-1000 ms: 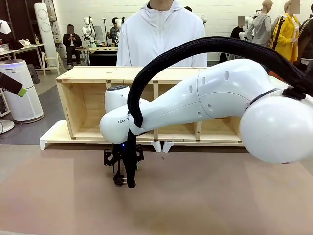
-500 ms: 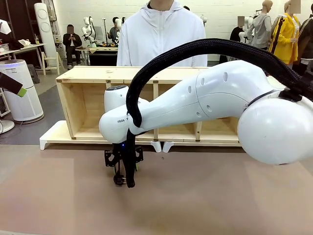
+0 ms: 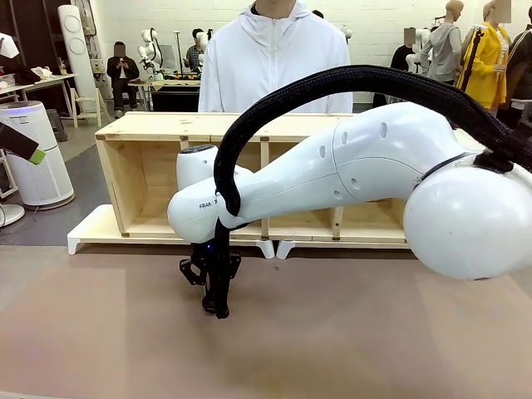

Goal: Perform cable management.
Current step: When the cord part of the Power Cable appears at the lower middle area of the table and stops, grasp the cord part of the Power Cable, then pull the grasped Power Cable to the location of the Power Strip.

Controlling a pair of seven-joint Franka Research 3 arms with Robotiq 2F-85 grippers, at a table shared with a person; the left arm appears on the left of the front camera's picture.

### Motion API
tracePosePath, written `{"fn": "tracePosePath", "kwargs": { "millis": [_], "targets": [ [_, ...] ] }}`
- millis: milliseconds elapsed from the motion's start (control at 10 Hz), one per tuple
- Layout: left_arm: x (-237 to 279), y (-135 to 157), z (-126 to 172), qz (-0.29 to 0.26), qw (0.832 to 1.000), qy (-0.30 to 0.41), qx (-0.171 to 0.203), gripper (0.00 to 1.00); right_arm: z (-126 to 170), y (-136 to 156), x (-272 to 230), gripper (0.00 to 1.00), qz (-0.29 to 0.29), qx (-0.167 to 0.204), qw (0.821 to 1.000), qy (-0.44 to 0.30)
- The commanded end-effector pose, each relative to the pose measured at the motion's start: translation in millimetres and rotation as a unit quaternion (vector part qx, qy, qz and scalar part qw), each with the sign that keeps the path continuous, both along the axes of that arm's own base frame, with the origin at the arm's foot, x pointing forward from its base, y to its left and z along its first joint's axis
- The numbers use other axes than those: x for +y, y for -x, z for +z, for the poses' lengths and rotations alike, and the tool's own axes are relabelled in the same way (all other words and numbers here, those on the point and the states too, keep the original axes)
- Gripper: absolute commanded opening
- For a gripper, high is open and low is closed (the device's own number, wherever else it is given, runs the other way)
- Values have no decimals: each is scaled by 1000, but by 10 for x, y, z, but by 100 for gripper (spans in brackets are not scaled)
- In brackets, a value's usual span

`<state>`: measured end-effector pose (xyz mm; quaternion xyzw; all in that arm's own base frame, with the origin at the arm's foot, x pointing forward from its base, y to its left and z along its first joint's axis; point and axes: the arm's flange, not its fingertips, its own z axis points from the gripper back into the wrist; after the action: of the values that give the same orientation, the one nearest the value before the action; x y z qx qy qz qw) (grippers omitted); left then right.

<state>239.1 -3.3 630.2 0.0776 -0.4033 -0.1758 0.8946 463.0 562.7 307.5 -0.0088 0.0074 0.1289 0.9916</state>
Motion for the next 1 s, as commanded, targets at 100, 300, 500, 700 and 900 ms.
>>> {"fn": "tracePosePath", "kwargs": {
  "millis": [100,300,500,700,900],
  "targets": [
    [-4,-21,3,1,1000,0,-3,100,14,-12,56,10,-15,11,1000,4],
    [-4,-21,3,1,1000,0,-3,100,24,-26,54,0,-17,12,1000,3],
    [-4,-21,3,1,1000,0,-3,100,18,-19,52,0,-16,14,1000,3],
    [-4,-21,3,1,1000,0,-3,100,31,-36,55,0,-16,11,1000,0],
    [-4,-21,3,1,1000,0,-3,100,13,-11,0,0,-1,3,1000,4]
  ]
}}
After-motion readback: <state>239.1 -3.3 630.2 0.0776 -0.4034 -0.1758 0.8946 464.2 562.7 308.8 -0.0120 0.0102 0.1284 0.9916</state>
